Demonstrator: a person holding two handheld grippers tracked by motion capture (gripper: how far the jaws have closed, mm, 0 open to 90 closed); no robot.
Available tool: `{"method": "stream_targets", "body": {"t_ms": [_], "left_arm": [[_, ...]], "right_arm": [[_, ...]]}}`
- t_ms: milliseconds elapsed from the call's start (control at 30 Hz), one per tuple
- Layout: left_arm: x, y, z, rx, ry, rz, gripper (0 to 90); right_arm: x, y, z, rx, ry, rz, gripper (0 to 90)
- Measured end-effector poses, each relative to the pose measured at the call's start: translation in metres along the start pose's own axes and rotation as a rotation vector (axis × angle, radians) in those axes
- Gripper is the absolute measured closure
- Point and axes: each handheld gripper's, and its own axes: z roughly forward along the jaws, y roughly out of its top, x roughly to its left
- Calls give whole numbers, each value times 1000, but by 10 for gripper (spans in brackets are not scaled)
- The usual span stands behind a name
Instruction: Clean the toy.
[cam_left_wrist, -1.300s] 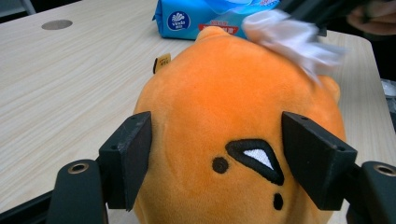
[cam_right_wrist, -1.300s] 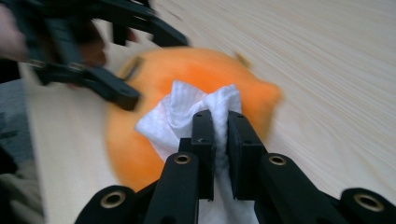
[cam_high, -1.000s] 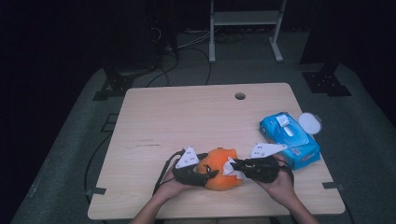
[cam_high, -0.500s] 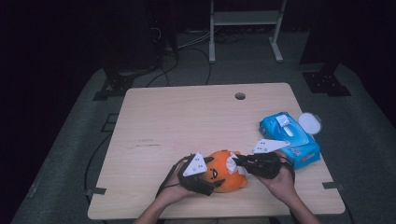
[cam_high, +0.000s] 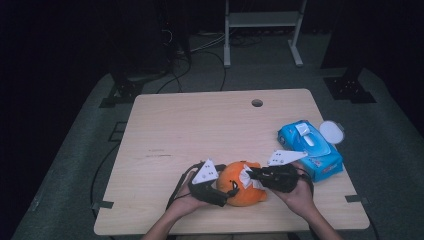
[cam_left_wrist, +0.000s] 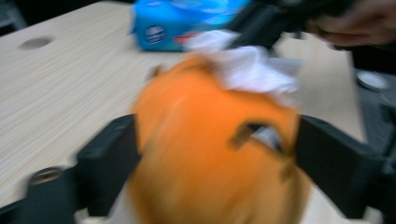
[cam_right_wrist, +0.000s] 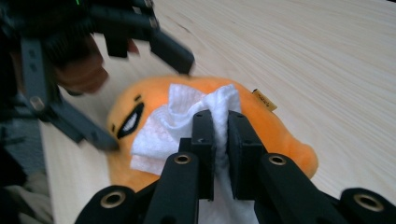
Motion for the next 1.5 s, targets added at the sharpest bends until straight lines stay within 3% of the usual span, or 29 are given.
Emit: {"method": "stream_targets", "body": {"t_ms": [67,100,200,333,400,533,567,633,667,700,733,800,900,967,1067,1133,1233,1300,1367,1500], "left_arm": [[4,-4,2,4,-25,-59,131],[3,-4,4,6,-30,-44,166],[-8,1,6,2,-24,39,234],[-22,4,7,10,-3,158,248],[-22,3,5,8,-4,170,257],[-18,0,3,-8,-21,162,259],[-16,0,3,-9,-21,143,240],[-9,0,3,-17,-24,55,188],[-6,0,3,-17,-31,30,183],[-5,-1,4,-17,-39,10,184],[-4,-2,4,-13,-42,15,201],[-8,0,5,-12,-39,39,243],[-21,4,5,3,-21,155,271],[-22,3,4,-2,-26,179,285],[-21,2,3,-10,-38,189,298],[-18,2,3,-18,-42,151,276],[-8,4,5,-14,-52,-4,132],[-5,2,8,7,-72,-60,118],[-9,1,9,5,-73,-22,186],[-23,5,8,6,-48,134,262]], "right_arm": [[-4,-1,-4,-3,3,23,814],[-5,-1,-5,-9,4,29,814],[3,5,-4,-22,15,16,814],[16,14,0,-33,42,-20,813],[16,15,1,-29,41,-33,812],[4,9,-3,-25,12,-10,813],[0,6,-5,-21,3,-3,814],[-6,1,-8,-10,-20,6,815],[-7,-1,-10,-3,-28,8,816],[-7,-1,-11,-3,-28,10,816],[-6,-1,-12,-5,-23,12,817],[0,2,-10,-12,-5,3,816],[12,10,-4,-24,31,-25,814],[18,16,-2,-24,24,-61,813],[12,18,-5,-28,3,-58,814],[4,12,-6,-17,-18,-38,815],[-3,3,-9,-1,-2,1,818],[-1,3,-11,-2,17,6,820],[5,5,-10,-2,25,-8,820],[17,15,-6,-31,61,-24,820]]}}
